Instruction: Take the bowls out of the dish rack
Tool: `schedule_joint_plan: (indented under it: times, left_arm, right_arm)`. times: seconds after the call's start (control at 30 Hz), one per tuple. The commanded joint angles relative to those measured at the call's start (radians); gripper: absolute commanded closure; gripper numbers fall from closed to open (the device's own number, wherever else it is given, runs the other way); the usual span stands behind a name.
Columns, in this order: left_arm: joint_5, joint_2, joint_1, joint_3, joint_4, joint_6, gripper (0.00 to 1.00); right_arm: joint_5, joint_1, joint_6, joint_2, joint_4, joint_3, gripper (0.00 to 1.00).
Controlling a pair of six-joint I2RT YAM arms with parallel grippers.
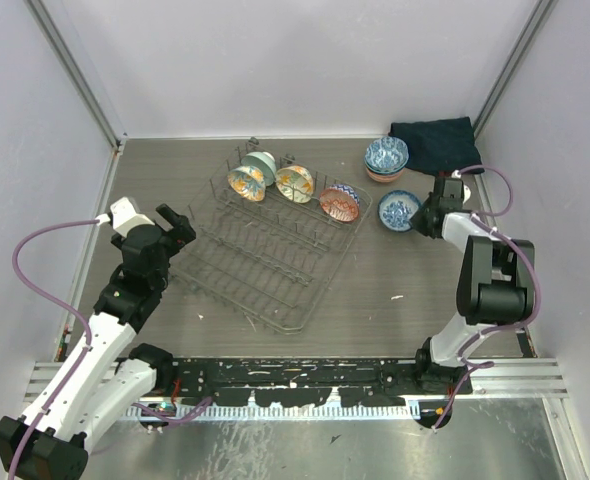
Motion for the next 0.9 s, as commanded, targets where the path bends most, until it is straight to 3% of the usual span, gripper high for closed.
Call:
schedule_joint_plan:
  times: [0.0,0.53,0.7,0.87]
  left_arm:
    - [-0.01,-0.009,-0.002,0.009,0.032,0.007,0.02]
    - [-0.012,-0.009,-0.002,0.009,0.03,0.007,0.02]
    - [-0.012,-0.01,-0.003,0.008,0.031,0.006,0.02]
    - [-0.012,-0.009,-0.002,0.007,0.032,0.005,0.02]
  right_arm:
    - [-0.03,-0.012,0.031,0.022,0.062,0.093,0.98]
    - [-0.082,-0.017,0.036,0.062,0.051,0.124,0.7]
    - [-0.071,-0.018,0.033,0.033,0.05,0.106,0.52]
    - [-0.052,-0.019,0.034,-0.004,0.049,0.087,0.41]
